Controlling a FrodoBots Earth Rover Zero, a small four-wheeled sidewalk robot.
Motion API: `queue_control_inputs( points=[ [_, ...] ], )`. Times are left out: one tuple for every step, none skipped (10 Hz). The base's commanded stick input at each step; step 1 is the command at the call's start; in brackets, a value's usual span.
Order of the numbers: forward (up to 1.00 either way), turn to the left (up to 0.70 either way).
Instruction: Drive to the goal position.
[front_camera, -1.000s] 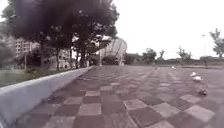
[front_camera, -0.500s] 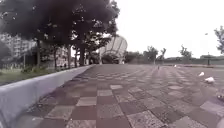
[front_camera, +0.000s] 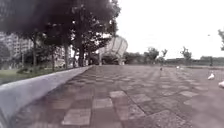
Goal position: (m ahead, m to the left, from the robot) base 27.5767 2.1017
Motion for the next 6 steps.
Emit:
queue_control_inputs(
  points=[
    [1.00, 0.00],
    [1.00, 0.00],
    [1.00, 0.00],
    [1.00, 0.00],
    [1.00, 0.00],
    [1.00, 0.00]
  ],
)
